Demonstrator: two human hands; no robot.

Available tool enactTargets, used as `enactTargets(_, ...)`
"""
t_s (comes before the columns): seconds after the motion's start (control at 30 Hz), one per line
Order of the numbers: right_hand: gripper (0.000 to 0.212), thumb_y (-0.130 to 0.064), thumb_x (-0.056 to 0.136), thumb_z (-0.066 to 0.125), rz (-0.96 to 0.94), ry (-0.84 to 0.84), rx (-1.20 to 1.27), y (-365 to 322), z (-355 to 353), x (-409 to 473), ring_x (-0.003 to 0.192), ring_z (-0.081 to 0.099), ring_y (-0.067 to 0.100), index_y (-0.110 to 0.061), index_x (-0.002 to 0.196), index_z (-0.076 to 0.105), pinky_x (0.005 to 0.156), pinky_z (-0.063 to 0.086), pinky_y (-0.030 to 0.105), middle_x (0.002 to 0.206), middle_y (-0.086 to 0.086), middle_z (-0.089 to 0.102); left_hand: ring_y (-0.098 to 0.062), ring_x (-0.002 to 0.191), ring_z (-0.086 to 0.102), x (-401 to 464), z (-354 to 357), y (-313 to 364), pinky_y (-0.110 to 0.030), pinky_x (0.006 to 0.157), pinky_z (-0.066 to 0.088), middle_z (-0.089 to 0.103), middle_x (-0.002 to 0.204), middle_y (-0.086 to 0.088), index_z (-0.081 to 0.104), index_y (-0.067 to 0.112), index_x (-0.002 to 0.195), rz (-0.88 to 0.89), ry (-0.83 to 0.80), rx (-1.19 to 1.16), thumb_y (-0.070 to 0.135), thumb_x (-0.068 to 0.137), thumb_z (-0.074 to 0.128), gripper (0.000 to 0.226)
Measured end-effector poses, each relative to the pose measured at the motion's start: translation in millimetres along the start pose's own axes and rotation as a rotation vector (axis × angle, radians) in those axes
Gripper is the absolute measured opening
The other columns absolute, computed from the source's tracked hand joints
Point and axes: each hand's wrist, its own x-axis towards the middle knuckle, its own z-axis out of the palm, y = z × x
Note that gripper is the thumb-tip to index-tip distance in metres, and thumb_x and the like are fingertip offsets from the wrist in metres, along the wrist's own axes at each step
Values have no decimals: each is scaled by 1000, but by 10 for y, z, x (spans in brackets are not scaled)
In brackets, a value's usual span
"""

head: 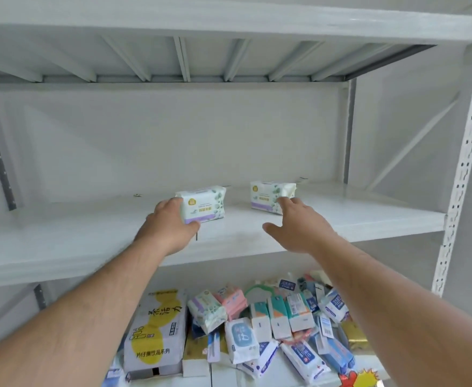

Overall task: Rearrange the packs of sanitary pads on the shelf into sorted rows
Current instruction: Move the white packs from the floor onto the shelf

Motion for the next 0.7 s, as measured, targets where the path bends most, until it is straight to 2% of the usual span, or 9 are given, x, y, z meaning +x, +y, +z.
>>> enactTargets(0.17, 75, -59, 85, 56, 169, 19, 146, 111, 268, 677, 118, 52, 30, -17, 144, 32, 92, 49, 42, 135, 6, 45, -30, 125, 48, 722, 223, -133, -39, 99, 44, 36, 147, -4, 27, 24, 147, -47, -16, -62, 49, 82, 66, 80)
enactTargets(0.33, 77, -54, 82, 66, 356, 143, 227, 252, 485, 1166, 115, 54, 32, -13, 137, 32, 85, 49, 41, 131, 6, 39, -29, 131, 44, 1268, 411, -168, -40, 100, 44, 30, 153, -4, 16, 24, 152, -83, -44, -86, 52, 78, 70, 96)
enactTargets(0.5, 88, -52, 79, 73, 465, 162, 347, 379, 621, 1559, 118, 54, 32, -10, 142, 26, 89, 48, 41, 135, 9, 40, -27, 130, 44, 1531, 502, -226, -36, 101, 41, 32, 150, -5, 23, 21, 151, -50, -72, -135, 50, 74, 78, 99)
enactTargets(0.6, 85, -50, 74, 79, 506, 148, 458, 412, 648, 1703, 112, 58, 29, -10, 134, 34, 88, 52, 40, 130, 8, 47, -22, 121, 51, 1629, 510, -264, -30, 96, 43, 42, 143, -4, 27, 19, 151, -24, -179, -192, 44, 69, 84, 103)
enactTargets(0.7, 84, -52, 70, 82, 509, 108, 462, 416, 668, 1779, 102, 57, 25, -11, 130, 40, 85, 53, 39, 126, 6, 47, -19, 112, 56, 1655, 503, -286, -29, 94, 45, 54, 127, 1, 28, 18, 150, -31, -248, -227, 39, 68, 86, 103)
